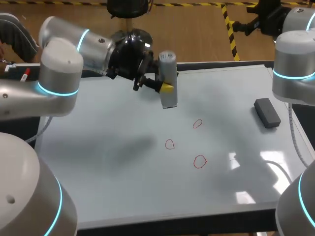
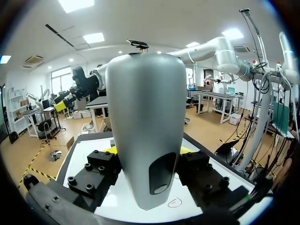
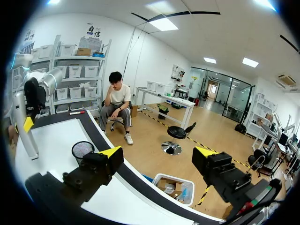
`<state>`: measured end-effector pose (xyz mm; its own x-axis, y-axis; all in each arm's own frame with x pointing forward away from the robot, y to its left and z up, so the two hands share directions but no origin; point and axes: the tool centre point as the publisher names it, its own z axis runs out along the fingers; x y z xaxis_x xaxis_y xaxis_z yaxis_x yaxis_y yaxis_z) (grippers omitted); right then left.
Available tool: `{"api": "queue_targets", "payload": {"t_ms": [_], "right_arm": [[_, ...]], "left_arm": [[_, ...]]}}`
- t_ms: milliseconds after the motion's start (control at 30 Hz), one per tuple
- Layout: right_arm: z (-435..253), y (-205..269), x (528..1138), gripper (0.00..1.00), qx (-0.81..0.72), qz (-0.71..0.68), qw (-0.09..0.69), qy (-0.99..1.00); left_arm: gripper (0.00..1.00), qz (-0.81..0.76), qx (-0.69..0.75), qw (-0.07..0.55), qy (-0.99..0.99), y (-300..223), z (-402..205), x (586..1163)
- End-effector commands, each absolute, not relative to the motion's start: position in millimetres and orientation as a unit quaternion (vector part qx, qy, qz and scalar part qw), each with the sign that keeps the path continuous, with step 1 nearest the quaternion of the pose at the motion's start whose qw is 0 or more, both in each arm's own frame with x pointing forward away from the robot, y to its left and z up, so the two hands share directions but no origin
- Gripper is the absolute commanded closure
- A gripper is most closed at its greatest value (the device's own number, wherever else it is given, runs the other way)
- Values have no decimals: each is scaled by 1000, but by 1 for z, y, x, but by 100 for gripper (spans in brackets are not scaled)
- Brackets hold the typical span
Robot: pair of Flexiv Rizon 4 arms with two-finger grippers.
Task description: Pick up the inspection probe, press it on each red-marked spot on the whiteboard one by one, put down the probe, pick up the eraser, and wipe off all the red marks.
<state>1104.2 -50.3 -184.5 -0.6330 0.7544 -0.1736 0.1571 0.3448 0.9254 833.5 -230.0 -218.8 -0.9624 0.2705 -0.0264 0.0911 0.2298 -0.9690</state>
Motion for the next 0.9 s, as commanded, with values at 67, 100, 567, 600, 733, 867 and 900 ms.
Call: {"api": "queue_targets", "payload": {"t_ms": [67,100,567,600,733,867,900], "right_arm": [[-184,-50,1104,0,300,488,306,761],[-184,-50,1104,0,300,488,306,761],[-184,-50,1104,0,300,488,306,761],[-184,-50,1104,0,300,488,306,761],[-184,-50,1104,0,300,488,306,761],[-184,-50,1104,0,300,488,306,761],[-184,-50,1104,0,300,488,306,761]], "left_arm": [[100,609,-114,67,-782,-233,-224,826],[100,609,-116,70,-781,-234,-224,825],[100,614,-124,72,-776,-240,-243,805],[100,615,-124,72,-776,-240,-244,804],[100,617,-124,73,-773,-239,-248,799],[100,619,-124,76,-772,-239,-253,795],[100,619,-124,77,-772,-240,-254,793]]}}
